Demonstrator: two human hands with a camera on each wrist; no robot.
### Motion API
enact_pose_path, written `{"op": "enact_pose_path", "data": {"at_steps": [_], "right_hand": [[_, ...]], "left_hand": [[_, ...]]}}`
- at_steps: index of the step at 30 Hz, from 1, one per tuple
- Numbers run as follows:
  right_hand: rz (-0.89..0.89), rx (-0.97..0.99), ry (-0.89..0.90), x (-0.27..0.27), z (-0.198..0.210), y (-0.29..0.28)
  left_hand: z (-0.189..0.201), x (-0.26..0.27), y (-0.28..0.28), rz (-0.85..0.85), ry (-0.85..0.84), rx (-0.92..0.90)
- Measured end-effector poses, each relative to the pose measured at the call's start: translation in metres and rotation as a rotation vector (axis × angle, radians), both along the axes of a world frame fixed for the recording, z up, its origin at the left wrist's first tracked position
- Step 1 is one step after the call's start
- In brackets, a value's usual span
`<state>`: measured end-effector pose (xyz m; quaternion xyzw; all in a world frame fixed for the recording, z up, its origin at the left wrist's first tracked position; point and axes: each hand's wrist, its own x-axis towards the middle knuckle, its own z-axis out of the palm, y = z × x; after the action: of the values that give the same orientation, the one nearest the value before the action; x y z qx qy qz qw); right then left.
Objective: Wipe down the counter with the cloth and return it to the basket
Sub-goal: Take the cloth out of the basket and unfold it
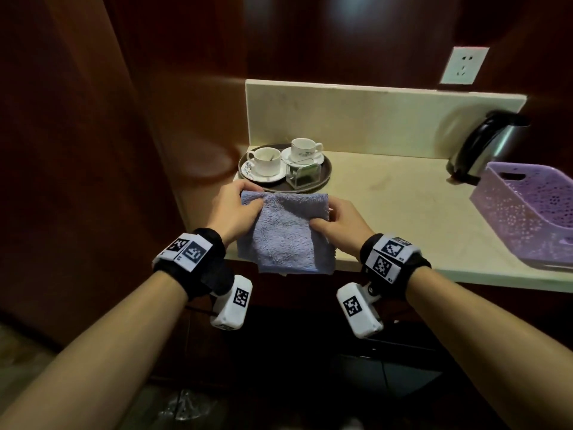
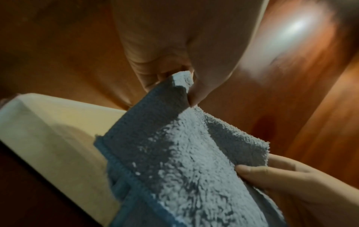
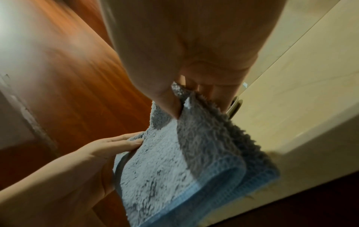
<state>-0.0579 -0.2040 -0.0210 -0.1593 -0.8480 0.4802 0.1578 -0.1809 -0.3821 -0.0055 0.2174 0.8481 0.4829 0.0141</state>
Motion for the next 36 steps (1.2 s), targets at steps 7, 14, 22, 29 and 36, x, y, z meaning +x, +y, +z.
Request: {"op": "enact_pose_path", "data": {"at_steps": [7,14,22,29,36], "right_hand": [[-0.049,0.136,-0.106,-0.010,-0.010,-0.012],[-0.013,0.189,-0.168,-0.026,-0.013,-0.021],[0.019,0.129,-0.174,-0.041,-0.024,-0.032],[-0.021,0.314,-0.228,-0.048,-0.030,-0.034],[-0.089,0.288,-0.231,-0.051,-0.038,-0.029]], "left_hand": [[-0.005,-0.004,-0.004,0.095,0.051,-0.130],[-0.005,-0.014,-0.008,0.106,0.136,-0.357],[-0.003,-0.026,-0.009,0.026,0.420,-0.616],[-0.014,-0.037,-0.003,0.009,0.457,-0.680],[-0.037,-0.023,-0.017,-0.027,0.467,-0.546]]}}
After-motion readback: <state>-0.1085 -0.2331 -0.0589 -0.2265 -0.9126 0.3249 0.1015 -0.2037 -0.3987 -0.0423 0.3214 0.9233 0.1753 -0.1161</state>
